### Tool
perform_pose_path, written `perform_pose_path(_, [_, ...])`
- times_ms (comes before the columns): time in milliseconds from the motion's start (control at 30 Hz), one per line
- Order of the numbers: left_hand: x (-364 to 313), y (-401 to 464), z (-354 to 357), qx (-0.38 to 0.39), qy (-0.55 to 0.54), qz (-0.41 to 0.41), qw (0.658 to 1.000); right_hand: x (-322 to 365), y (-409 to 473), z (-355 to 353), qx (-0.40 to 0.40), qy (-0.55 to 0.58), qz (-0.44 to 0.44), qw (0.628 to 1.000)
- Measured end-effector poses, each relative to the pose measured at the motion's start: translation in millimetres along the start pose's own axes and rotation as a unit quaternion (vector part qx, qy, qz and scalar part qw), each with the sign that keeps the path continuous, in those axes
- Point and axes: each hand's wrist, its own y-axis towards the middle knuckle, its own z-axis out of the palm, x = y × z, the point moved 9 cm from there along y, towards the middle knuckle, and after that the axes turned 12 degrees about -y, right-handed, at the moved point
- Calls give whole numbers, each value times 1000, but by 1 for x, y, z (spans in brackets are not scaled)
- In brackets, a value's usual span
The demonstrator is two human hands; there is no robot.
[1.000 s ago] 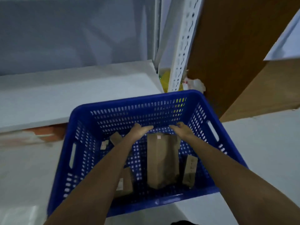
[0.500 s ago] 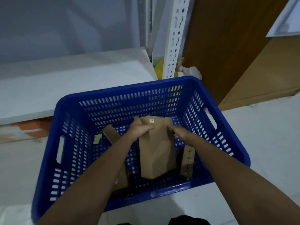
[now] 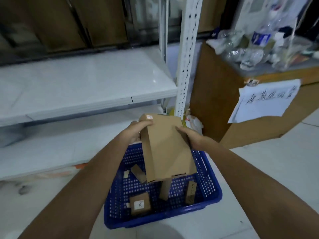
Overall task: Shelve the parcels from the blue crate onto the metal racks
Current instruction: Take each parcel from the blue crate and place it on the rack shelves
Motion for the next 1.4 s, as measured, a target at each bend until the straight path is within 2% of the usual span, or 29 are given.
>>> perform_pose_path(200, [-173, -137, -9, -20, -71, 29, 997, 174, -165, -41, -1, -9, -39, 999])
perform_pose_path(333, [-281, -227, -6, -26, -115, 40, 992, 292, -291, -59, 1, -69, -84, 994])
perform_pose_path(500, [-392, -311, 1, -20, -106, 105, 989, 404, -388, -78, -4, -72, -146, 987])
perform_pose_path(700, [-465, -381, 3, 1, -61, 150, 987, 470, -433, -91, -21, 1, -171, 985])
perform_pose_path(900, [-487, -426, 1, -2, -67, 142, 988, 483, -440, -90, -41, 94, -186, 977])
perform_pose_path(967, [-496, -436, 2, -5, -50, 142, 989, 480, -433, -86, -42, 109, -163, 980])
perform_pose_path(1067, [-516, -456, 14, -45, 50, 172, 983, 477, -431, -89, -118, -31, -123, 985])
perform_pose_path(1133, [-540, -471, 27, -123, 194, 244, 942, 488, -439, -96, -171, -59, -137, 974])
perform_pose_path(1167, [-554, -481, 36, -176, 279, 288, 899, 495, -442, -95, -164, -43, -145, 975])
perform_pose_path(1233, [-572, -501, 61, -266, 444, 344, 784, 504, -446, -87, -105, 16, -137, 985])
perform_pose_path(1300, [-574, -518, 90, -322, 560, 365, 670, 509, -450, -79, -43, 64, -117, 990])
perform_pose_path(1400, [-561, -525, 134, -344, 677, 362, 540, 521, -459, -71, 13, 80, -147, 986])
